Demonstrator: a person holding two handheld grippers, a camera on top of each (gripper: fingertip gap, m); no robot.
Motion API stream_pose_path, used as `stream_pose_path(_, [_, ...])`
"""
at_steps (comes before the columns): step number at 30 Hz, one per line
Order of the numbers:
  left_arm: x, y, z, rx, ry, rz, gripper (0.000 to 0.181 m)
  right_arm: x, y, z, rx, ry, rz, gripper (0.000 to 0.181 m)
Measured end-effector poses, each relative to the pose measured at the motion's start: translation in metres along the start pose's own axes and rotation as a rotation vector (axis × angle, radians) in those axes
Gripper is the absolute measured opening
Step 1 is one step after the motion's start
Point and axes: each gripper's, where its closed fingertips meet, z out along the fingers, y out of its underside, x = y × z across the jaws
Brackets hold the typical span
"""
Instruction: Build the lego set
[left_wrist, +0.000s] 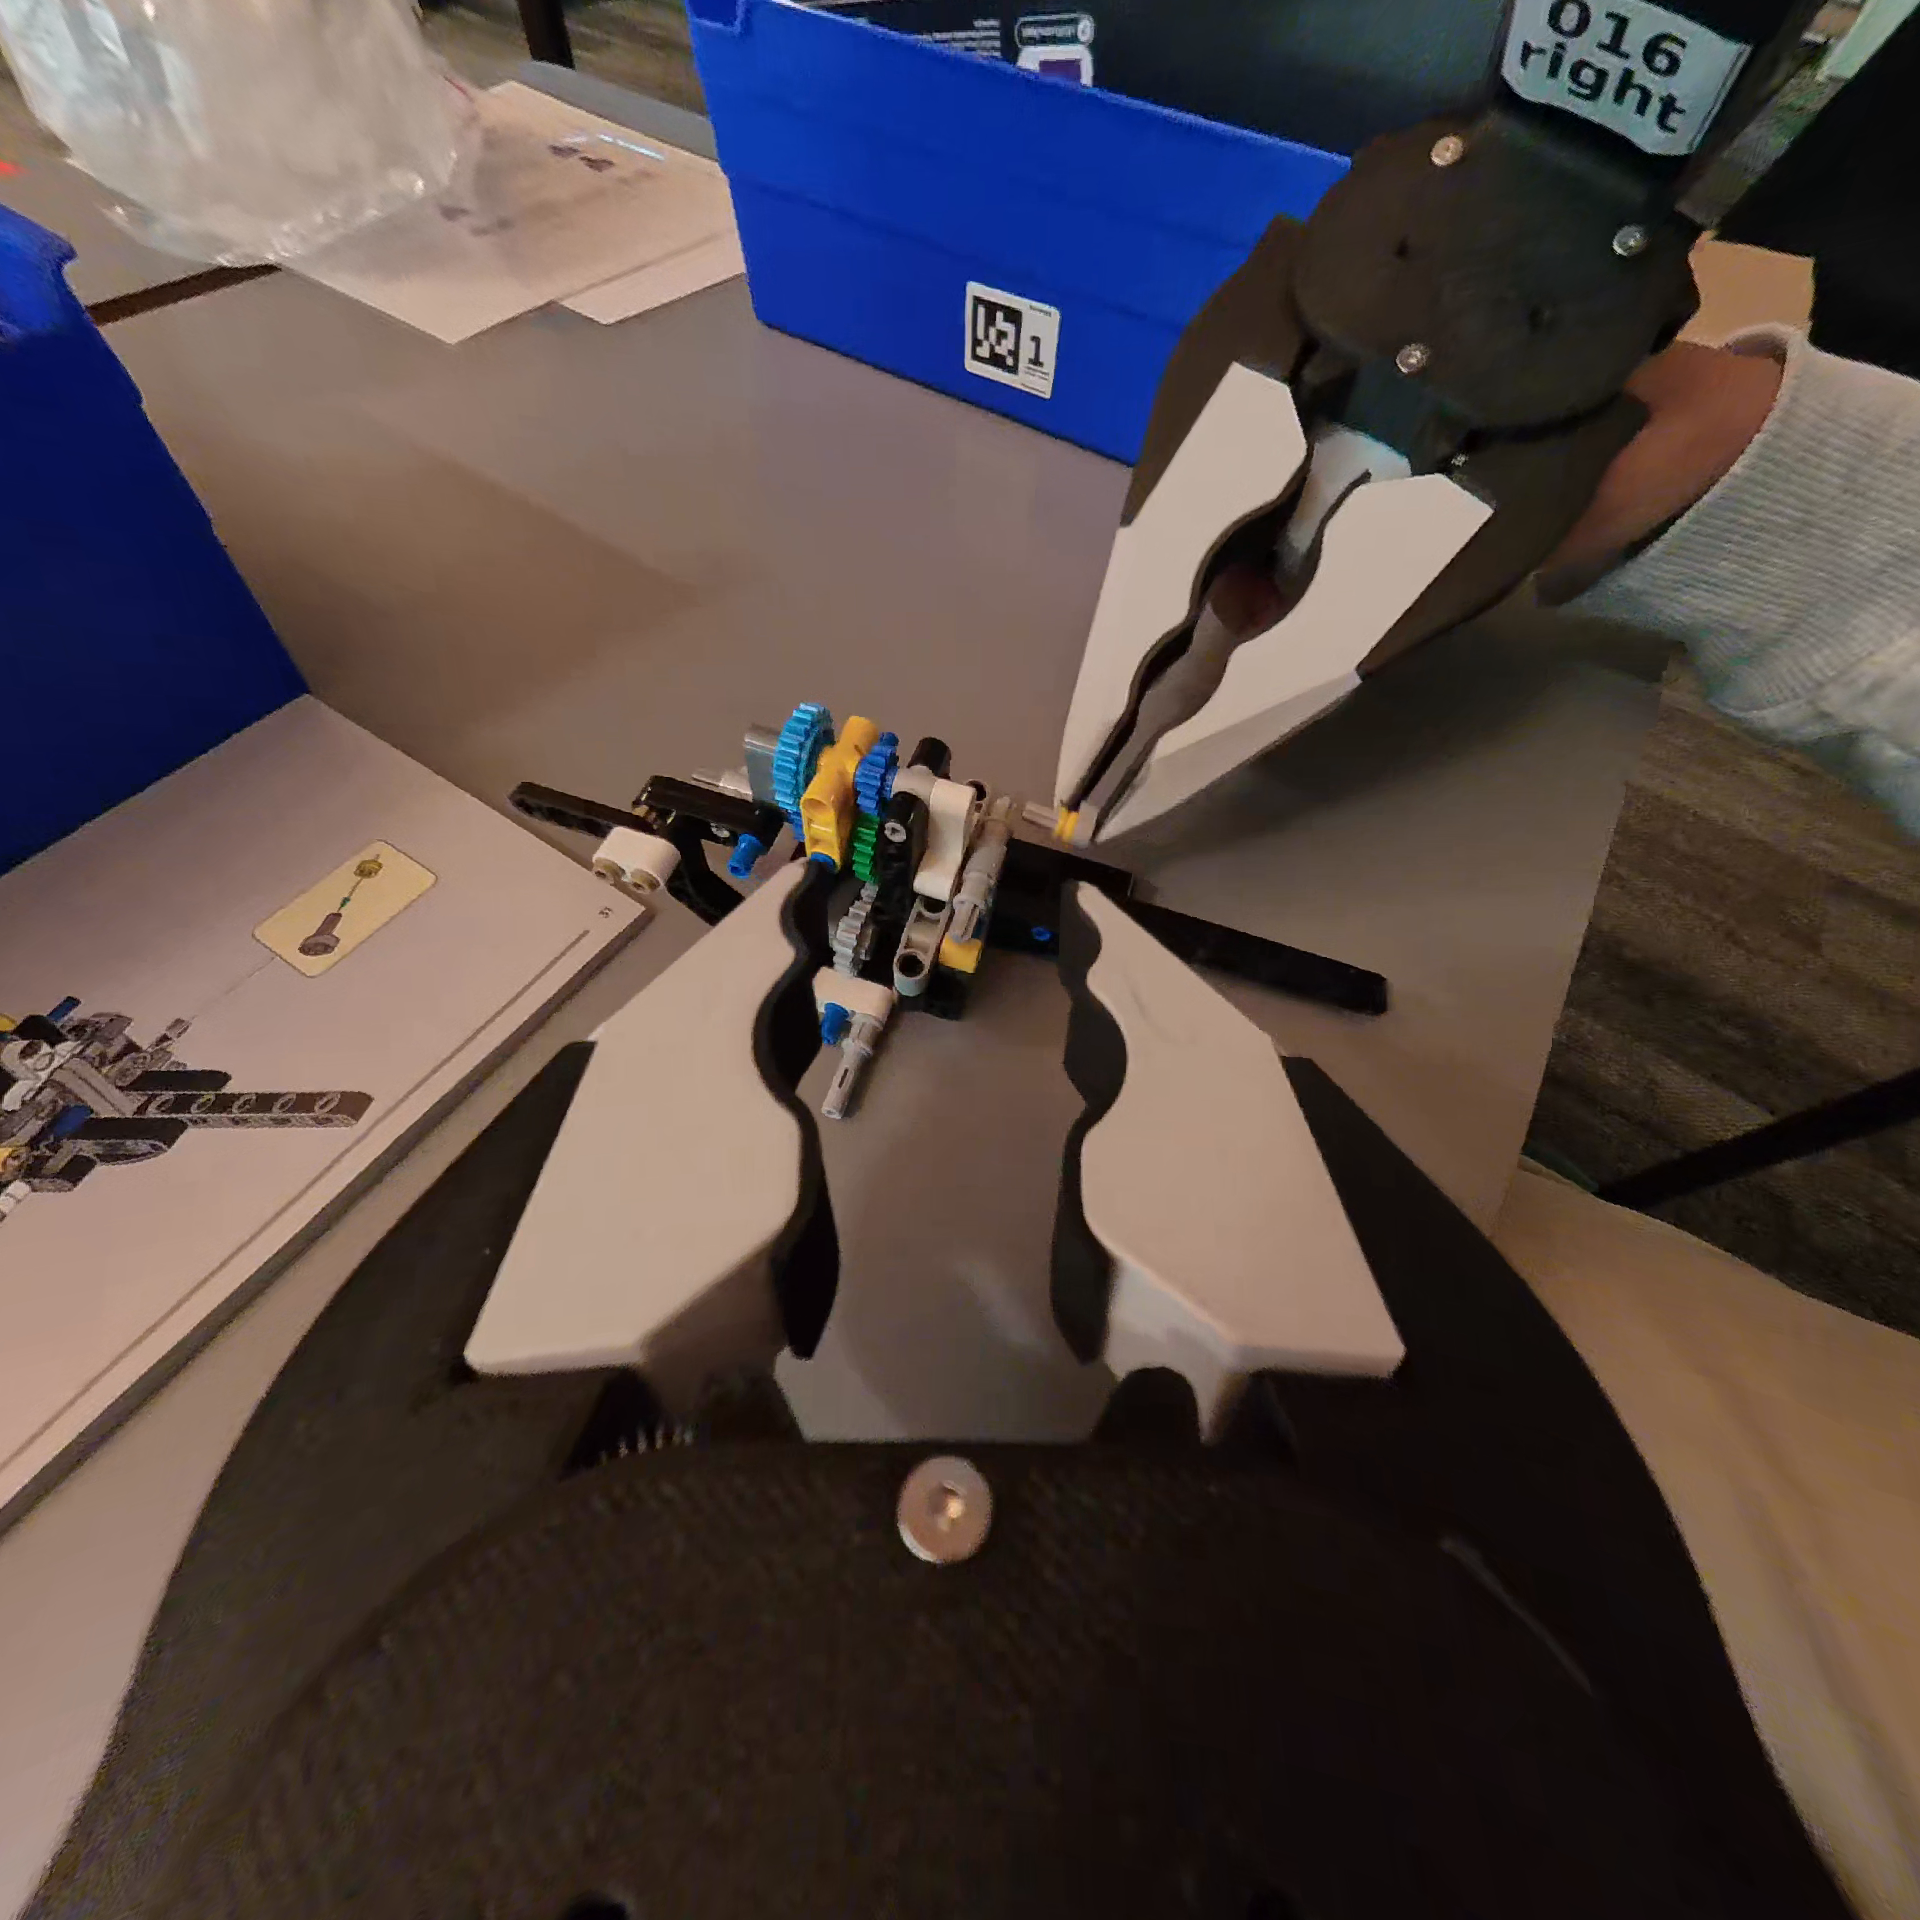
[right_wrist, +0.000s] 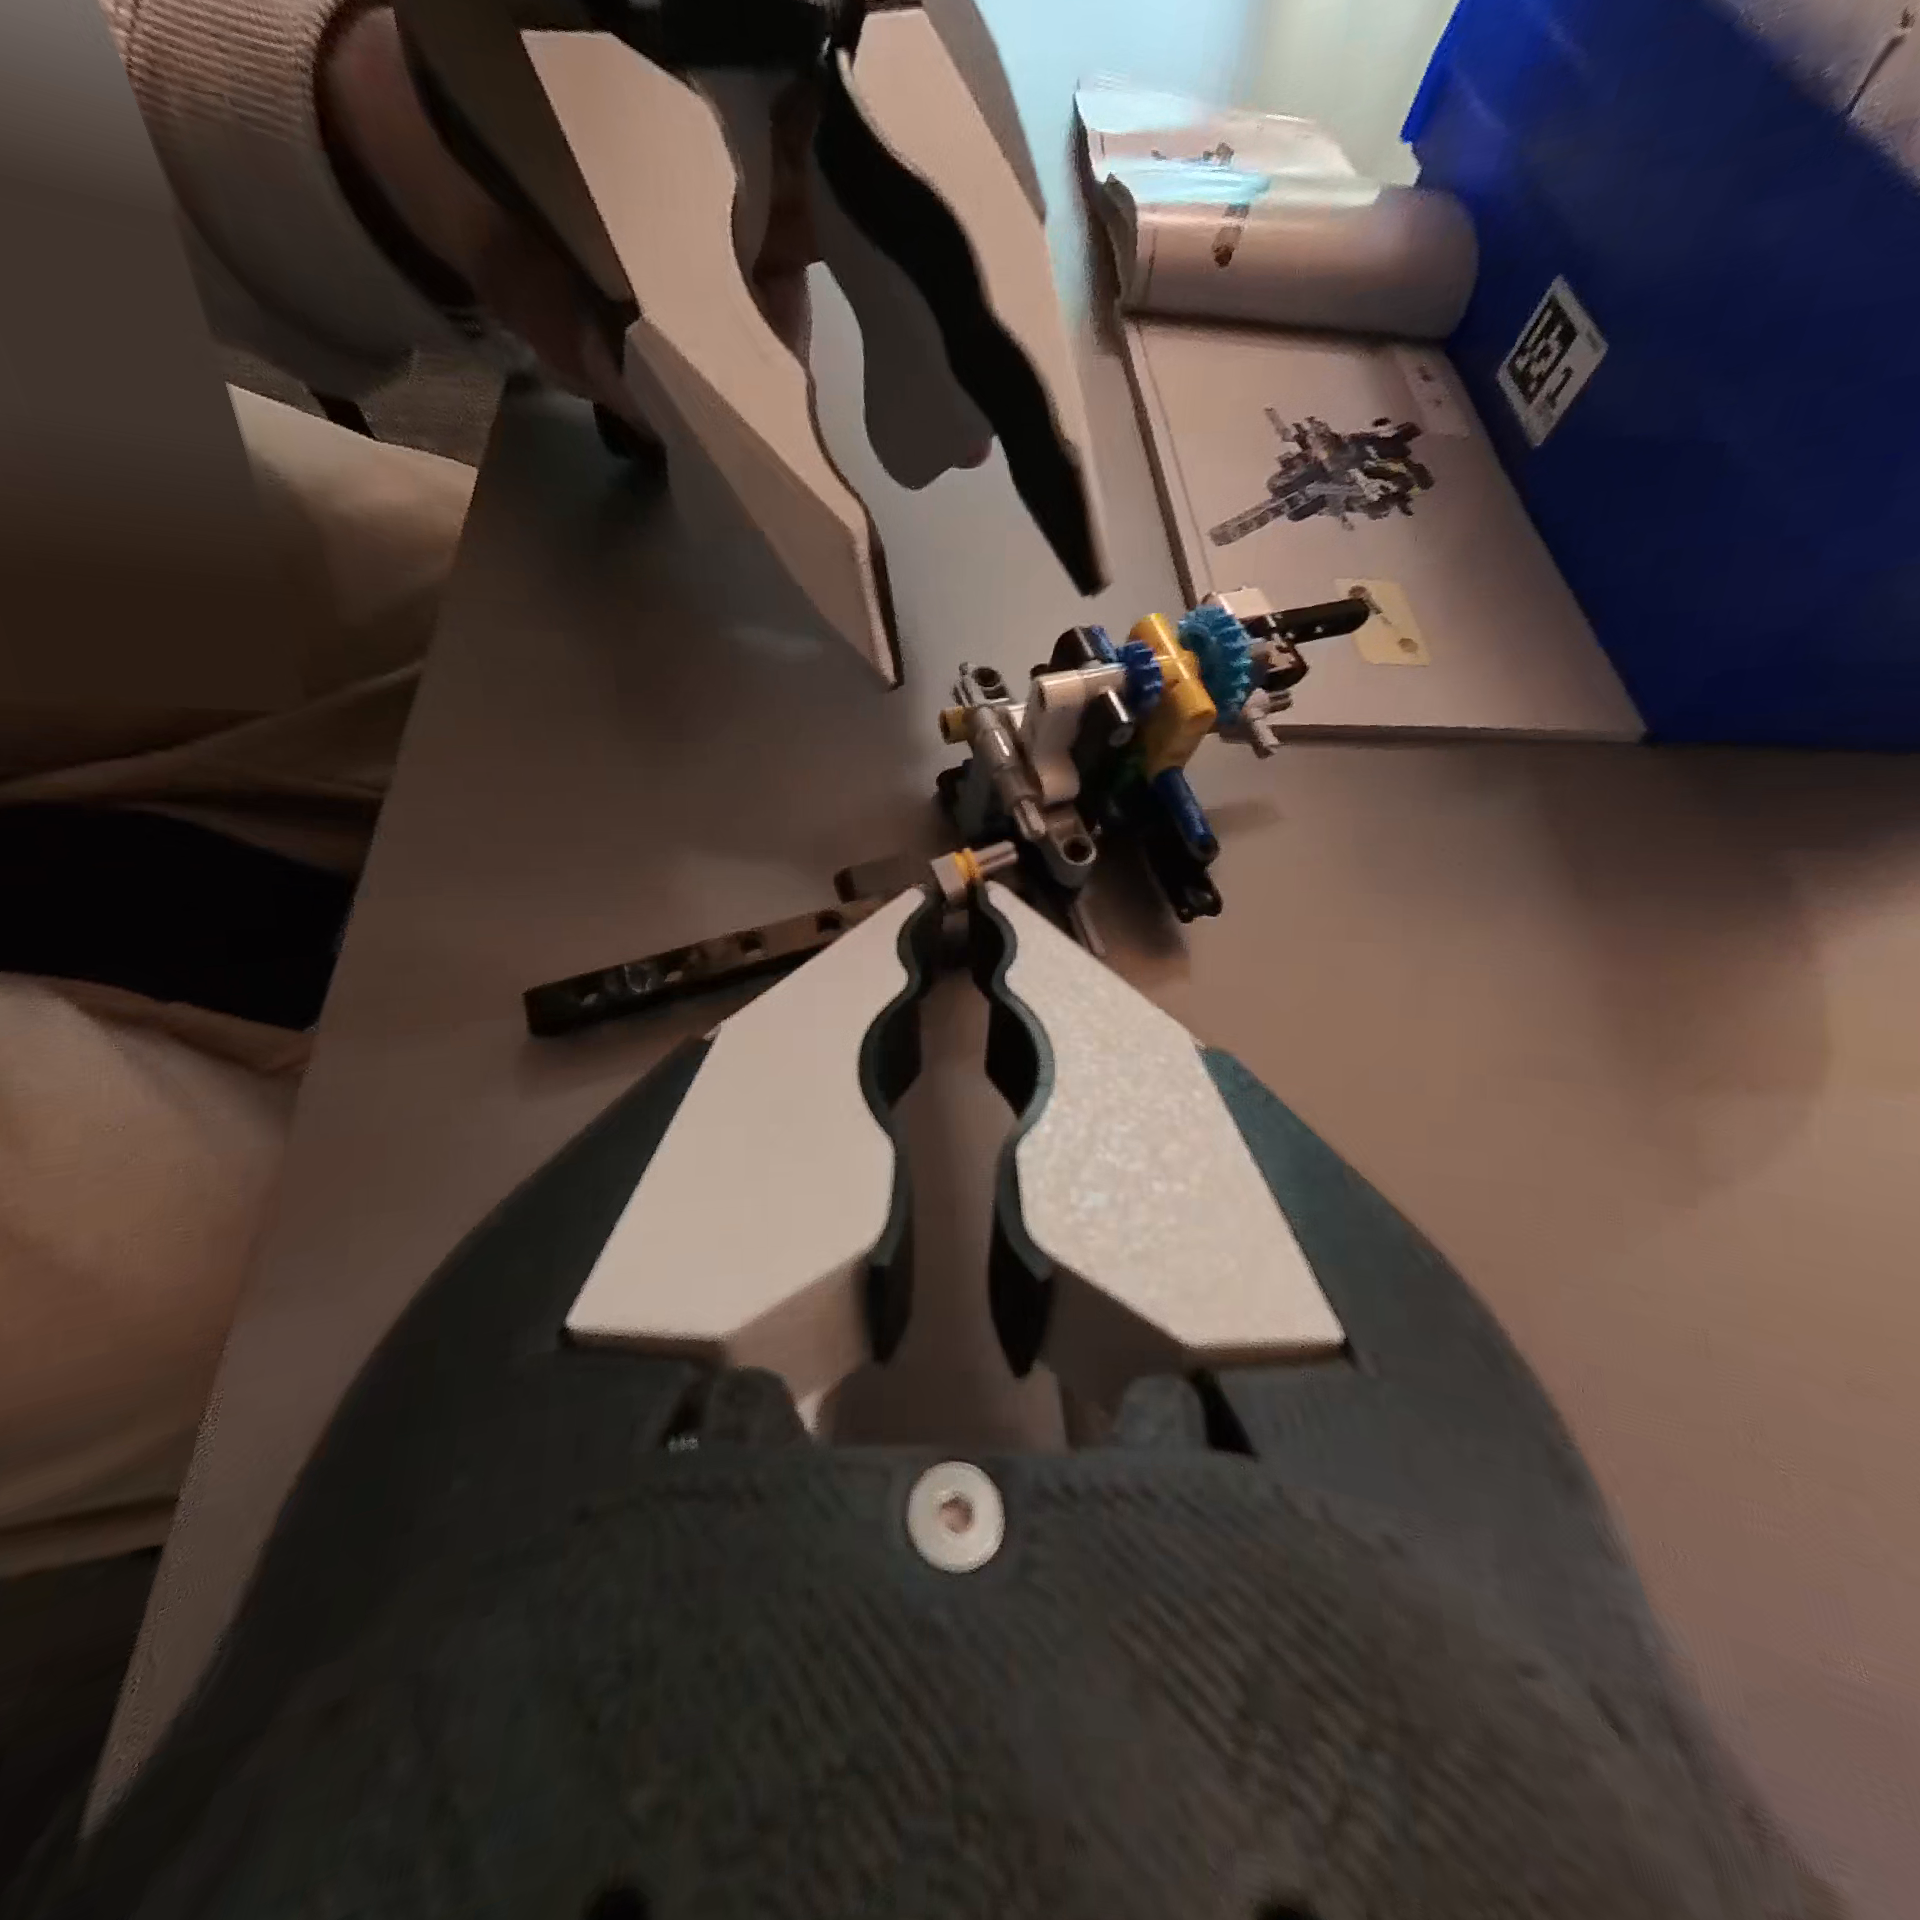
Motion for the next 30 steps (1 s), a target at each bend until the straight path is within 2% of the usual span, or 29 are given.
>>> stream_pose_path(6, [0.003, 0.011, 0.01, -0.089, 0.019, 0.022, 0.038, 0.004, 0.003, 0.001, -0.015, -0.01, -0.007, 0.004])
stream_pose_path(10, [0.0, 0.012, 0.012, -0.108, 0.0, 0.055, 0.035, 0.002, 0.009, 0.007, -0.063, -0.038, 0.003, 0.004])
stream_pose_path(19, [-0.004, 0.015, 0.016, -0.137, -0.028, 0.06, 0.022, 0.001, 0.006, 0.011, -0.062, -0.031, -0.021, 0.004])
stream_pose_path(30, [-0.004, 0.015, 0.017, -0.136, -0.012, 0.051, 0.02, 0.003, 0.005, 0.014, -0.072, -0.083, 0.133, 0.004])
